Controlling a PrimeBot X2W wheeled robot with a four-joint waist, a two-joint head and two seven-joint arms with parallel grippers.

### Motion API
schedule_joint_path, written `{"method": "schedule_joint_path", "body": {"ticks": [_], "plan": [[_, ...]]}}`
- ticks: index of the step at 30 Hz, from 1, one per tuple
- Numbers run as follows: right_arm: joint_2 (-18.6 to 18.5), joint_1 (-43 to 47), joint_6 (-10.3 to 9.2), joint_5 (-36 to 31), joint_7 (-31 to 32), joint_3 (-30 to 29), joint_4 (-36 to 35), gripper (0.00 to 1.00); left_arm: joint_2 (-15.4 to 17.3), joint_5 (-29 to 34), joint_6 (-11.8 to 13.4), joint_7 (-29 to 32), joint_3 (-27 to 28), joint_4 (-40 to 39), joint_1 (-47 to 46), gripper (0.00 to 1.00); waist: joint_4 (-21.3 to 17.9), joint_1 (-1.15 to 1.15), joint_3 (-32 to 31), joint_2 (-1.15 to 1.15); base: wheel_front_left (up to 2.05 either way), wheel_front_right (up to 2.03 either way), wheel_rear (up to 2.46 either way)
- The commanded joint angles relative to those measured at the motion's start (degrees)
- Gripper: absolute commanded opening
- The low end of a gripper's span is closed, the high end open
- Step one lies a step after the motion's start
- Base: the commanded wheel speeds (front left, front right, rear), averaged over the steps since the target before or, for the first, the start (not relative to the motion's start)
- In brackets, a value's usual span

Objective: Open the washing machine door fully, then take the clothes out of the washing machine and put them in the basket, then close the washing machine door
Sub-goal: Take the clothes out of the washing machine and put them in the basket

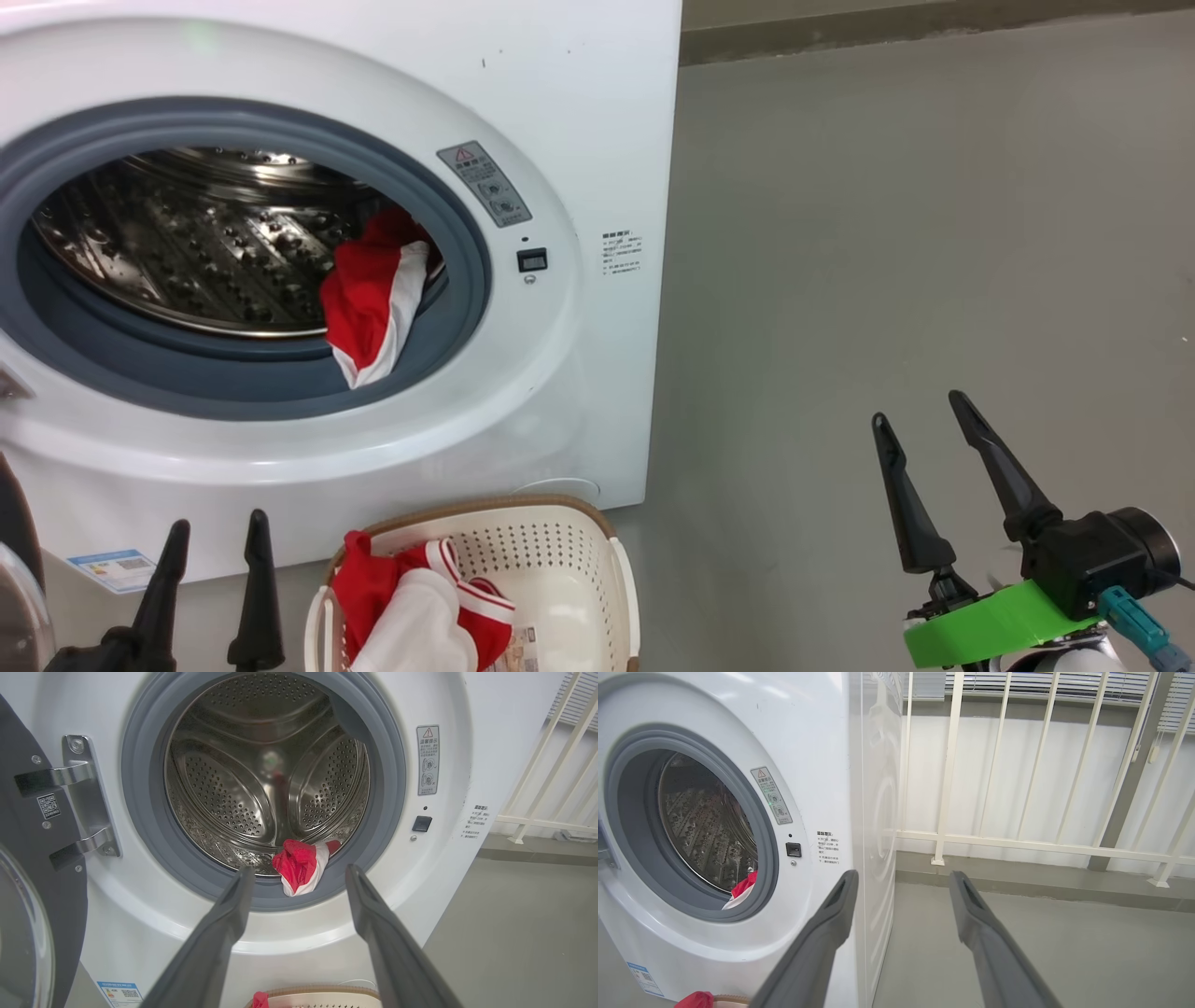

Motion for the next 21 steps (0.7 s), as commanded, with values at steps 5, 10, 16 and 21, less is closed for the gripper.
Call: {"method": "schedule_joint_path", "body": {"ticks": [5, 10, 16, 21], "plan": [[-0.20, -0.09, 0.36, 0.88, -0.37, 2.04, -1.75, 1.00, 0.20, 0.38, -0.25, -0.69, 2.13, -0.95, -0.16, 1.00, 0.13, 0.00, -0.68, 0.00, 0.00, 0.00, 0.00], [-0.20, 0.07, 0.36, 1.01, -0.37, 2.49, -1.73, 1.00, -0.13, 0.72, -0.39, -0.69, 2.03, -0.78, -0.13, 1.00, 0.10, 0.00, -1.14, 0.00, 0.00, 0.00, 0.00], [-0.20, 0.15, 0.36, 0.95, -0.37, 2.84, -1.68, 1.00, -0.40, 1.21, -0.45, -0.69, 1.65, -0.73, 0.01, 1.00, -0.16, 0.00, -1.39, 0.00, 0.00, 0.00, 0.00], [-0.20, 0.24, 0.36, 0.75, -0.37, 2.73, -1.95, 1.00, -0.54, 1.50, -0.56, -0.69, 1.31, -0.85, -0.13, 1.00, -0.03, 0.00, -1.10, 0.00, 0.00, 0.00, 0.00]]}}
